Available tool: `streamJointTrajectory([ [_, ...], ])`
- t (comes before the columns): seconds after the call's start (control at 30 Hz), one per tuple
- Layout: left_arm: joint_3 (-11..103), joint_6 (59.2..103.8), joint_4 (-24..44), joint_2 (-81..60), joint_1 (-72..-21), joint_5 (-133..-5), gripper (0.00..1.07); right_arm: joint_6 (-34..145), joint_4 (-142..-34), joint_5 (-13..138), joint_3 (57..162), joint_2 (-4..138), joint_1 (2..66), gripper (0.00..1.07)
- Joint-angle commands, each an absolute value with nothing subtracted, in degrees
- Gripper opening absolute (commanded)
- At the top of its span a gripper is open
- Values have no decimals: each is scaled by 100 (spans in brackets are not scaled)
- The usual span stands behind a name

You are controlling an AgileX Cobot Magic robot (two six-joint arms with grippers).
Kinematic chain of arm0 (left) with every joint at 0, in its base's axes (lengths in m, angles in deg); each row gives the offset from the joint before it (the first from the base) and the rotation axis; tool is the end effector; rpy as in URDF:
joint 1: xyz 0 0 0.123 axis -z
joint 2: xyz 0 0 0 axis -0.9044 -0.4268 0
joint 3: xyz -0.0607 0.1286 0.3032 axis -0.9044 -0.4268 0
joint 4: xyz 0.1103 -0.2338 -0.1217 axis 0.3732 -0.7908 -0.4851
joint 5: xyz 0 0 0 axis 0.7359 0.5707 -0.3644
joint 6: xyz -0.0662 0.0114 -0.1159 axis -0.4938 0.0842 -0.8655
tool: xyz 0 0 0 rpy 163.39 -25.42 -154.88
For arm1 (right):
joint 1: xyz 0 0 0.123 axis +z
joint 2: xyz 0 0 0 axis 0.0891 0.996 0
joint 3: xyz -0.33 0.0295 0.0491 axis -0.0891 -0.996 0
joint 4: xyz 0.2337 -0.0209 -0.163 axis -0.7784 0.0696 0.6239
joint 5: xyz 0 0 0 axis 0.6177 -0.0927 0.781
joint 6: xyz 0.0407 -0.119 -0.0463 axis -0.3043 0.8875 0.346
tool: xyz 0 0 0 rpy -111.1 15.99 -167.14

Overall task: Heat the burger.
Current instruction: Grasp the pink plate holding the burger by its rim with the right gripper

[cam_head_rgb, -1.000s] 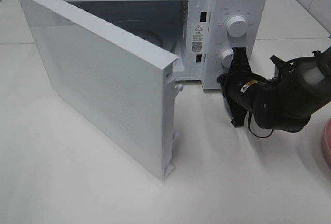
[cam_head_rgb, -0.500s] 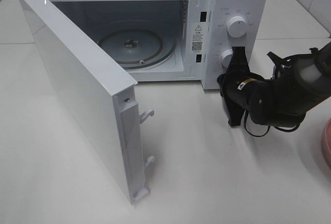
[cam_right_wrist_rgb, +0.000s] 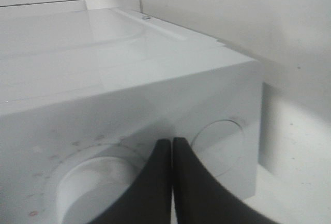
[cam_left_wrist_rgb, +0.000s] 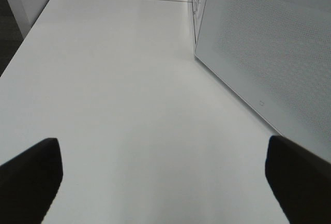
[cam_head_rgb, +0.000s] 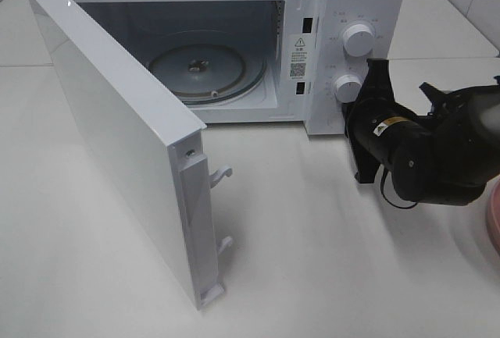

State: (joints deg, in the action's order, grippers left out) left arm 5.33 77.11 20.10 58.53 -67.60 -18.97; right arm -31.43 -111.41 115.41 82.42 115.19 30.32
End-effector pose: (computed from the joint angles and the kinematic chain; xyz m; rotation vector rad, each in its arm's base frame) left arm 0.0104 -0.0088 0.2789 -0.0559 2.0300 -0.0691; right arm 0.3946 0.1365 0.1001 1.3622 1.4898 1.1128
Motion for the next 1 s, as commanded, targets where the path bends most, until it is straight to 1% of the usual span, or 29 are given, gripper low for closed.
streamJointTrajectory([
  [0.03,533,7711,1993,5939,-6732,-1897,101,-3132,-11038,11667,8190,11393,2998,0],
  [0.3,533,7711,1993,5939,-6732,-1897,101,-3040,-10998,11604,7617,10849,2998,0],
  [0.47,533,7711,1993,5939,-6732,-1897,101,-2708,-10998,11163,7359,10299,2998,0],
  [0.53,533,7711,1993,5939,-6732,-1897,101,-2152,-10998,10659,7290,9829,2998,0],
  [0.63,533,7711,1993,5939,-6732,-1897,101,-1991,-11003,10550,7290,9697,2998,0],
  [0.7,533,7711,1993,5939,-6732,-1897,101,-1178,-11066,10023,7296,9256,2975,0],
  [0.83,533,7711,1993,5939,-6732,-1897,101,-553,-11066,9696,7302,8970,2975,0],
  [0.9,533,7711,1993,5939,-6732,-1897,101,134,-11066,9352,7302,8729,2975,0],
  [1.0,533,7711,1993,5939,-6732,-1897,101,369,-11066,9249,7302,8643,2975,0],
])
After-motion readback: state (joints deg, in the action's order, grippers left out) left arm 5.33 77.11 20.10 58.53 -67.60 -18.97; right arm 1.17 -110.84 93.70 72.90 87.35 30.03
